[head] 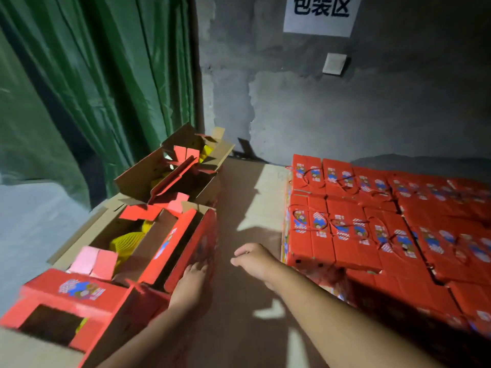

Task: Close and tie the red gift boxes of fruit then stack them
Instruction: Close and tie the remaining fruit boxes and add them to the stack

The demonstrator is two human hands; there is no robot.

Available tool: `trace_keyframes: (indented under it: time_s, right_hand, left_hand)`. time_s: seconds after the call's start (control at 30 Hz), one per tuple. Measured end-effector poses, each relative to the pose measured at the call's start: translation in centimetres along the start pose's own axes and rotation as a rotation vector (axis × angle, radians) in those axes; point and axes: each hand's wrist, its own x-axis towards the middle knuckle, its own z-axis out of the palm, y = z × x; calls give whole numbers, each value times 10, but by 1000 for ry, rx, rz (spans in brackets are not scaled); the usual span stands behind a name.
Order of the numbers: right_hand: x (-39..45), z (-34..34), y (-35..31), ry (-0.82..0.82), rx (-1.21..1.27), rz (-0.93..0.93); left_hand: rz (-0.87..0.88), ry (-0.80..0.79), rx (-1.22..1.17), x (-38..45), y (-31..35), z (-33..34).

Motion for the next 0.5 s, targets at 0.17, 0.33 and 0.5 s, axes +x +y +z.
trace_keyframes:
  time_s: [0.17, 0.33, 0.5]
  right_hand:
    - [-23, 76, 3, -150, 21, 3]
    - [-42, 123, 8, -225, 116, 28]
    - [-54, 135, 22, -219, 189, 54]
  left_hand:
    - [-142, 25, 54, -55, -25, -15]
    - [-217, 127, -90, -116, -27, -7]
    - [-249, 73, -62, -136, -16, 0]
